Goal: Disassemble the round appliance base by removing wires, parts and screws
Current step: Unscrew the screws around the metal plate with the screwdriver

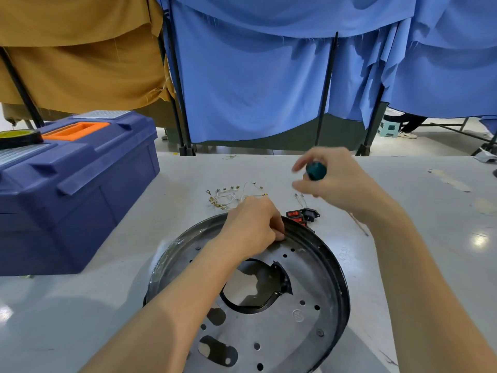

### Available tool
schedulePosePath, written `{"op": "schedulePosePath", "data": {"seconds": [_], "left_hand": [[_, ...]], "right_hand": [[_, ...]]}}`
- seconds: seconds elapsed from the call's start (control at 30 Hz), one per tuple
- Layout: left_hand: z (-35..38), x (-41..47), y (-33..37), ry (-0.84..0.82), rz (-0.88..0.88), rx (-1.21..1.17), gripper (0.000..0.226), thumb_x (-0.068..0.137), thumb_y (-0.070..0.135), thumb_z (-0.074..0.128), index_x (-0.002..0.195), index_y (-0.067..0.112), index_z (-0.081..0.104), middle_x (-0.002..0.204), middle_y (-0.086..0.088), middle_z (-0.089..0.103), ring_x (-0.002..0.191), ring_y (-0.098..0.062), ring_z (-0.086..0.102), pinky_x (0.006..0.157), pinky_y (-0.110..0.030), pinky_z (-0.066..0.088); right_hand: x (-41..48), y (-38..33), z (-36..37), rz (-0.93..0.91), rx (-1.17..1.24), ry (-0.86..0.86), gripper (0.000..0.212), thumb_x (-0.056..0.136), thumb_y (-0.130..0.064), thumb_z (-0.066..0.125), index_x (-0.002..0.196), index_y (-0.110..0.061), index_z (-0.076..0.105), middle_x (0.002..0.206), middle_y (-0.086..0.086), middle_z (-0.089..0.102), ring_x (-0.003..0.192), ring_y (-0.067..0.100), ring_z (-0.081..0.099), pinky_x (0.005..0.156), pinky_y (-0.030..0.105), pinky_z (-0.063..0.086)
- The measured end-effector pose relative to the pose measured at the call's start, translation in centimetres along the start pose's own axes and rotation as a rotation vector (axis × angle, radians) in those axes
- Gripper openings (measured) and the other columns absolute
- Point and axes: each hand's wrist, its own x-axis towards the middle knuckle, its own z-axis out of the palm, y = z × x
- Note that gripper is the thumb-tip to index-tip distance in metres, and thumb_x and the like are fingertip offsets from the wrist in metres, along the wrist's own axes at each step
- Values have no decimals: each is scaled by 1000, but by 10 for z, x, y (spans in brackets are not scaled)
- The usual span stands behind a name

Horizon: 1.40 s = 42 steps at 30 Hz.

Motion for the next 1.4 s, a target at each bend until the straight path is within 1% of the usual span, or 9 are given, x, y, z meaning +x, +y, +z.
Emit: {"op": "schedulePosePath", "data": {"seconds": [0.17, 0.3, 0.57, 0.8, 0.97, 1.03, 1.13, 1.2, 1.4], "left_hand": [[3, 1, -2, -30, 21, 45, 17, 83, 18, 74, 99, 23, 77, 97, 1, 73, 88, -18, 64, 75, -31, 53], [4, 2, -1, -41, 8, 46, 20, 77, 18, 78, 97, 20, 78, 93, -3, 73, 86, -22, 65, 79, -36, 55], [6, 5, 6, -60, -18, 75, 17, 77, 15, 79, 92, 10, 72, 96, -10, 68, 90, -29, 64, 81, -42, 55], [7, 3, 5, -41, -42, 77, 17, 77, 18, 79, 91, 11, 73, 97, -10, 68, 92, -28, 64, 82, -44, 55], [1, -1, -8, -71, -46, -21, 19, 78, 28, 80, 92, 15, 77, 72, 5, 61, 83, -18, 61, 80, -41, 56], [0, -2, -11, -84, -55, -108, 19, 78, 27, 80, 92, 14, 78, 65, 6, 59, 69, -13, 53, 70, -35, 55], [-1, -2, -13, -109, -61, -178, 18, 79, 25, 79, 90, 11, 78, 56, 6, 57, 46, -7, 46, 45, -21, 45], [-1, -3, -13, -123, -56, -188, 17, 80, 25, 79, 89, 11, 77, 55, 5, 57, 36, -6, 46, 41, -18, 43], [0, -2, -15, -145, -47, -215, 16, 81, 26, 77, 89, 12, 77, 62, -6, 66, 26, -3, 42, 42, -18, 42]], "right_hand": [[4, 15, 11, 114, -203, -228, 4, 78, -9, 75, 75, -8, 72, 73, 11, 69, 63, 19, 62, 62, 31, 57], [3, 20, 15, 188, -245, -370, 5, 80, -11, 76, 79, -9, 72, 74, 10, 69, 58, 15, 61, 50, 18, 49], [5, 25, 23, 273, -227, -340, 18, 77, -11, 78, 65, -10, 64, 60, 11, 60, 54, 22, 56, 60, 35, 52], [6, 34, 25, 284, -153, -316, 29, 76, -13, 80, 56, -14, 60, 44, 0, 52, 41, 15, 47, 43, 22, 43], [3, 39, 18, 248, -119, -353, 23, 78, -25, 80, 70, -6, 70, 52, 2, 60, 46, 11, 50, 49, 24, 44], [1, 38, 11, 181, -104, -214, 25, 82, -32, 76, 74, -9, 71, 59, 2, 67, 51, 12, 54, 53, 28, 47], [2, 26, -3, 1, 146, 298, 23, 91, -34, 65, 78, -15, 68, 70, -3, 72, 62, 10, 62, 59, 25, 51], [2, 14, -12, -94, 333, 550, 29, 92, -38, 59, 76, -16, 69, 72, -4, 73, 68, 8, 68, 64, 20, 51], [1, 6, -1, -56, 490, 639, 38, 92, -33, 57, 66, -5, 57, 61, 15, 57, 44, 24, 59, 36, 21, 40]]}}
